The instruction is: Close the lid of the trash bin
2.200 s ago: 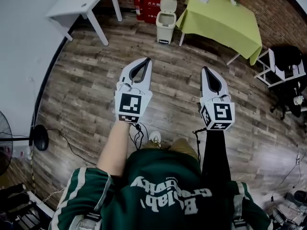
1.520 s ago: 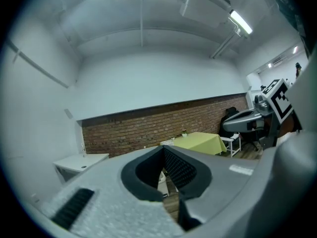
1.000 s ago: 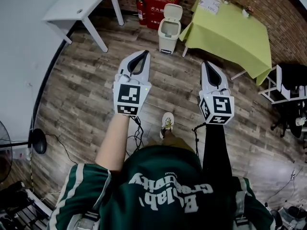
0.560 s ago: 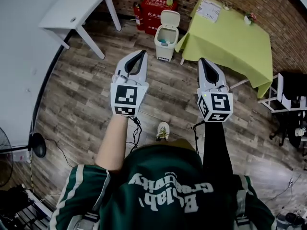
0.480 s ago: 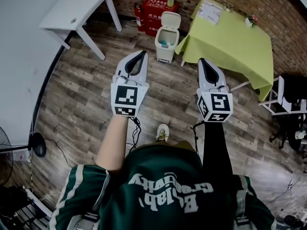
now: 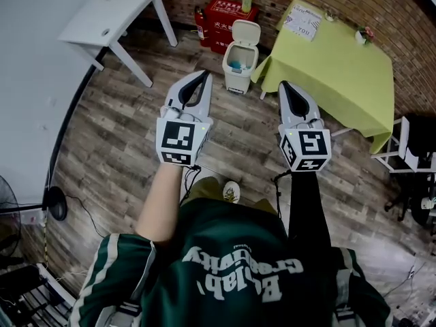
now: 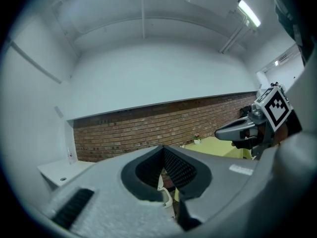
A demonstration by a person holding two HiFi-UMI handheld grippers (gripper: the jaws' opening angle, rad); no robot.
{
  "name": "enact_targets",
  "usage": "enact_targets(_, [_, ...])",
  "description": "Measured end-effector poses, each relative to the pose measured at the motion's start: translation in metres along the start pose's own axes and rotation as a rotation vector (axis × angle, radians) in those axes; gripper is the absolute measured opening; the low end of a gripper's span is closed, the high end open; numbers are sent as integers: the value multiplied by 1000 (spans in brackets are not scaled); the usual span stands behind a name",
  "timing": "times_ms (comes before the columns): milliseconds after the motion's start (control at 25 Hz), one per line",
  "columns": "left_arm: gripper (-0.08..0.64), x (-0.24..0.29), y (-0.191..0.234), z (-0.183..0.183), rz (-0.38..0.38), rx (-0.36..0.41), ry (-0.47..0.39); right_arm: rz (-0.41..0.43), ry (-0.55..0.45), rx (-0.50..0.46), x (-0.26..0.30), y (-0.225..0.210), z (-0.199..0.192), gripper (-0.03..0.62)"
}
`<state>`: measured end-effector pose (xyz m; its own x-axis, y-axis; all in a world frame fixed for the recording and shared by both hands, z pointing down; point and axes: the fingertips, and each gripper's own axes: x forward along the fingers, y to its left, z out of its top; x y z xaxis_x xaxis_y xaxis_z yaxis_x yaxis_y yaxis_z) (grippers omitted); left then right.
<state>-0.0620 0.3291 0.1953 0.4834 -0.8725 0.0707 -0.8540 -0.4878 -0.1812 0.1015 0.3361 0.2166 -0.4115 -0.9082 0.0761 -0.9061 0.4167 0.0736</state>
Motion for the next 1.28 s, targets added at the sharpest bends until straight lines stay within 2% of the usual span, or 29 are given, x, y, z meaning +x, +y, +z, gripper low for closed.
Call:
enact_targets(360, [8, 10, 11, 6, 19, -5, -21, 41, 1, -4, 13, 0, -1, 12])
enact_targets(600, [8, 30, 25, 20, 22, 39, -64, 50, -32, -23, 34, -4, 7, 12])
enact_targets(960, [8, 83, 70, 14, 17, 61, -89, -5, -47, -19, 103, -28, 9, 12])
enact_targets(1280, [8, 170, 135, 9, -31, 52, -84, -30, -19, -16, 203, -44, 12, 13])
